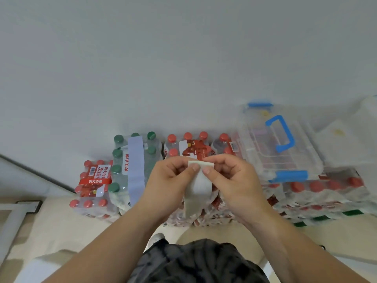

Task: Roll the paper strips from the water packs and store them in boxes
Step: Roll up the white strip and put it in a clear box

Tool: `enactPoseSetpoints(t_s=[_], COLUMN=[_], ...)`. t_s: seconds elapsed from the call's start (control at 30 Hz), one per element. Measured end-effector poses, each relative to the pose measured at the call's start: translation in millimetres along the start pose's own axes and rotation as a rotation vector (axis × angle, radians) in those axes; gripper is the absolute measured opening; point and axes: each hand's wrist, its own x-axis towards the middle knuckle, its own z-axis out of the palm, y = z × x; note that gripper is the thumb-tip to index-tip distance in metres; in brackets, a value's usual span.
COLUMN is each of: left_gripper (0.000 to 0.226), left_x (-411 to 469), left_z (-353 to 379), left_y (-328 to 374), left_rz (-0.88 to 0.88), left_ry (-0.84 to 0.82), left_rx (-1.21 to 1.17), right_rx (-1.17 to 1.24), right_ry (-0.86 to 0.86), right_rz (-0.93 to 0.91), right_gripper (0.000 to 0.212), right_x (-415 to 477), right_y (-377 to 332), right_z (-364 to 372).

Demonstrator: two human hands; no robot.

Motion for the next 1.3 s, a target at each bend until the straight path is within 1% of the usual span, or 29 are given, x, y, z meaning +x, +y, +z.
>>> enactPoseSetpoints(t_s=[0.1,0.17,0.27,0.4,0.5,0.6,0.7,0.77,0.83,0.93,1.03,1.17,1.3], left_gripper=[0.016,0.014,0.019,0.014,0.013,0.015,0.007,0.007,0.009,0.01,0.006,0.005,0.017], left_x=[-11.3,-17.9,-25.6,-32.2,-33.5,-35.5,-36.0,-37.4,-39.2,-41.1,-42.8,-45.5,-48.9], left_z=[9.9,15.6,25.8,36.1,40.1,45.9,49.2,48.7,47.2,45.1,44.1,46.4,45.5], left_y=[-2.0,-2.7,-4.4,-0.7,-0.1,2.0,6.8,9.8,13.2,19.0,22.7,24.8,24.7], left_rz=[0.038,0.025,0.019,0.019,-0.006,-0.023,-0.007,0.025,0.052,0.102,0.121,0.091,0.058], left_ry=[0.017,0.017,0.027,-0.031,-0.02,-0.01,-0.022,-0.026,-0.029,-0.018,-0.015,-0.026,-0.057], left_rx=[-0.009,-0.048,-0.087,-0.072,-0.089,-0.09,-0.097,-0.125,-0.141,-0.048,0.042,0.069,0.067], right_rx=[0.018,-0.023,-0.076,-0.003,-0.046,-0.137,-0.193,-0.155,-0.062,0.021,0.007,-0.042,-0.089], right_ry=[-0.046,-0.062,-0.085,-0.098,-0.165,-0.173,-0.171,-0.187,-0.197,-0.21,-0.23,-0.204,-0.229], right_rz=[-0.013,-0.043,-0.066,-0.021,0.021,-0.053,-0.147,-0.151,-0.108,-0.036,0.019,-0.004,-0.028], right_gripper=[0.016,0.016,0.016,0.008,0.007,0.009,0.01,0.009,0.009,0.008,0.01,0.014,0.015], right_x=[-6.7,-10.4,-15.0,-22.3,-22.2,-22.3,-22.6,-22.8,-24.0,-28.0,-29.9,-29.1,-32.7], right_y=[3.4,4.9,7.0,0.8,-4.6,-8.4,-11.4,-15.5,-20.9,-28.2,-30.5,-28.9,-28.6], right_z=[-14.1,-21.9,-32.5,-44.4,-53.7,-59.6,-62.0,-63.1,-63.6,-63.6,-63.8,-66.2,-69.7])
